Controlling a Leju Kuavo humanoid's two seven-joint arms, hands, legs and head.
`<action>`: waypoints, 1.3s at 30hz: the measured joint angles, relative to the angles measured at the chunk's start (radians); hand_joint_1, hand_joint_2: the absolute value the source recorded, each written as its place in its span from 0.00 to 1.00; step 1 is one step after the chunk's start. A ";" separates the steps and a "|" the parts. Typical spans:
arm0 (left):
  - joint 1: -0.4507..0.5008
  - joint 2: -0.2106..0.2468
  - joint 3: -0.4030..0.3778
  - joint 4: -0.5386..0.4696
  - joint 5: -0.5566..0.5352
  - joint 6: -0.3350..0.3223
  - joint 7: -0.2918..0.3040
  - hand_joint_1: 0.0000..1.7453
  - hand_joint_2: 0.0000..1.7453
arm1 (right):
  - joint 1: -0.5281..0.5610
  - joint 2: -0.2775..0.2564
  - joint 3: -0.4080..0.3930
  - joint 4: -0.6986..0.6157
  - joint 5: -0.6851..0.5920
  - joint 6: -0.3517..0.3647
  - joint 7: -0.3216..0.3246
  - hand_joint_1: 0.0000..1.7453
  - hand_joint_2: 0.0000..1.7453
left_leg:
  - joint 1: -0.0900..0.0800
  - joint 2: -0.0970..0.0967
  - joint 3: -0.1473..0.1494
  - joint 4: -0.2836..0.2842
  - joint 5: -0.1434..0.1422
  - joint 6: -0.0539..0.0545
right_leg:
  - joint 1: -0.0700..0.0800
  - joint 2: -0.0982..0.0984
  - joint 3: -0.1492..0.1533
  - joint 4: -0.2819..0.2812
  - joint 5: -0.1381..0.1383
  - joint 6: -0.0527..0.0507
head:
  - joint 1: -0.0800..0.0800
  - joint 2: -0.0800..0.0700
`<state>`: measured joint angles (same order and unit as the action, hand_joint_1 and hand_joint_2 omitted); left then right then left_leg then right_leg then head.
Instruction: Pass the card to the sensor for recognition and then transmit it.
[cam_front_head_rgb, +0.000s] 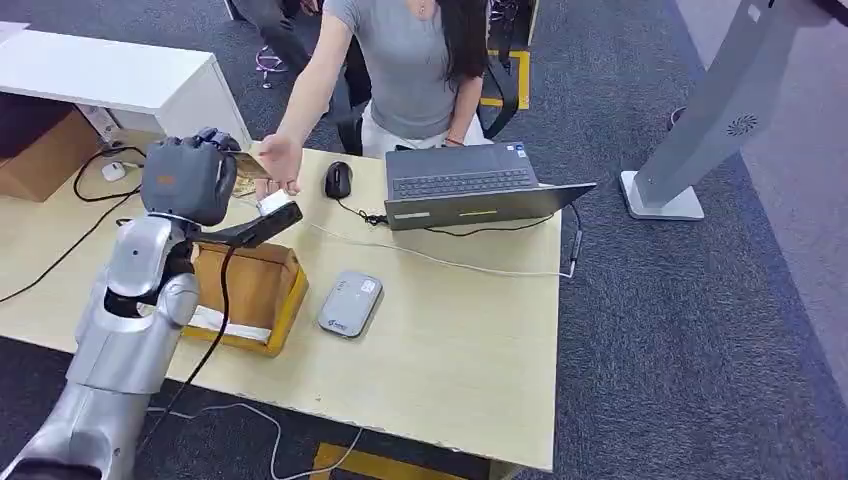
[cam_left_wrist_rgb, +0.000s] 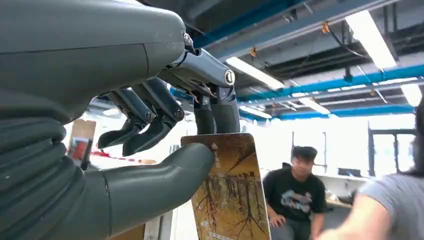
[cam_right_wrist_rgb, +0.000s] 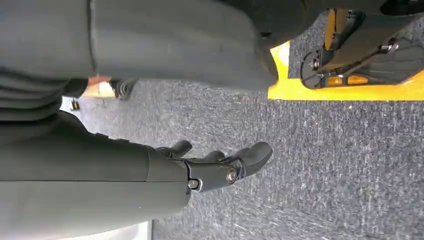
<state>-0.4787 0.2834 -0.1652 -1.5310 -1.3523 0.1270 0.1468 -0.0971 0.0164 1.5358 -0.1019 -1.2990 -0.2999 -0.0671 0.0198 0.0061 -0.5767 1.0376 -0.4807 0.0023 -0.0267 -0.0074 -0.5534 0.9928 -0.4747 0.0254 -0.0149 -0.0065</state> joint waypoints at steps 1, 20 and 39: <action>-0.033 0.000 0.000 0.026 -0.005 0.001 0.007 1.00 1.00 | -0.001 0.000 0.002 0.000 0.005 0.003 0.000 0.00 0.00 | 0.000 0.000 0.000 0.000 0.000 0.000 | 0.000 0.000 0.000 0.000 0.000 0.000 | -0.001 0.000; -0.318 0.002 -0.028 0.331 -0.057 0.018 0.032 1.00 1.00 | -0.007 -0.001 0.010 -0.002 0.046 0.019 0.002 0.00 0.00 | 0.000 0.001 -0.003 0.000 0.003 0.000 | 0.000 0.001 -0.003 0.000 0.003 0.000 | -0.001 0.000; -0.119 0.012 -0.019 0.308 0.121 0.248 -0.056 0.00 1.00 | -0.006 -0.001 0.010 -0.002 0.021 0.018 0.003 0.00 0.00 | -0.002 0.003 -0.003 -0.001 0.003 0.000 | -0.002 0.002 -0.002 0.000 0.003 0.000 | -0.002 0.000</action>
<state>-0.5975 0.2953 -0.1842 -1.2228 -1.2317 0.3751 0.0907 -0.1032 0.0153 1.5454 -0.1038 -1.2780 -0.2823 -0.0637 0.0181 0.0087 -0.5797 1.0366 -0.4781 0.0022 -0.0286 -0.0050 -0.5557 0.9932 -0.4720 0.0257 -0.0168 -0.0065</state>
